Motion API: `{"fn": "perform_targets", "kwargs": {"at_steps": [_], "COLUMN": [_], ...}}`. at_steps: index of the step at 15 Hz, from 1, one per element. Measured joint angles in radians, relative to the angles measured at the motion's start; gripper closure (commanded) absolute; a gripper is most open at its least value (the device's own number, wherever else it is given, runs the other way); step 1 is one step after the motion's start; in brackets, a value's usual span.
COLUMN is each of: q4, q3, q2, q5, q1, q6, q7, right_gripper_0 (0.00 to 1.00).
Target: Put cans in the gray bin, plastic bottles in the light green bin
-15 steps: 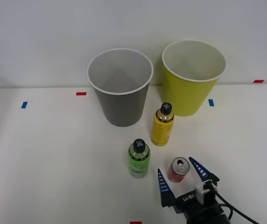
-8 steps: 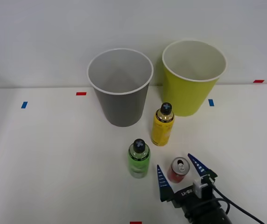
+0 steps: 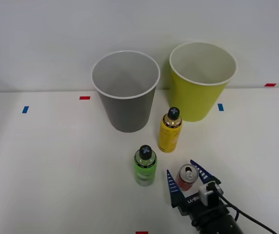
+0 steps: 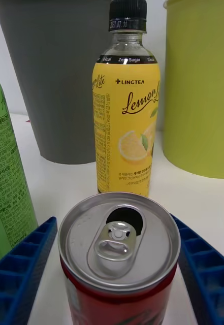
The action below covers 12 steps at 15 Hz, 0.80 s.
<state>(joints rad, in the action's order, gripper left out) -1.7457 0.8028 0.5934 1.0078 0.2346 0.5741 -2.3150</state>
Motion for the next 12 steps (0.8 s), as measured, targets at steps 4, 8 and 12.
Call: {"fn": "perform_targets", "kwargs": {"at_steps": [4, 8, 12], "q4": [0.0, 0.0, -0.001], "q3": [0.0, 0.0, 0.0], "q2": [0.0, -0.002, -0.003], "q5": [-0.004, -0.005, -0.034], "q1": [0.0, 0.0, 0.005], "q6": [0.0, 0.001, 0.028], "q7": [0.001, 0.006, 0.017], "right_gripper_0": [0.99, 1.0, 1.0]}}
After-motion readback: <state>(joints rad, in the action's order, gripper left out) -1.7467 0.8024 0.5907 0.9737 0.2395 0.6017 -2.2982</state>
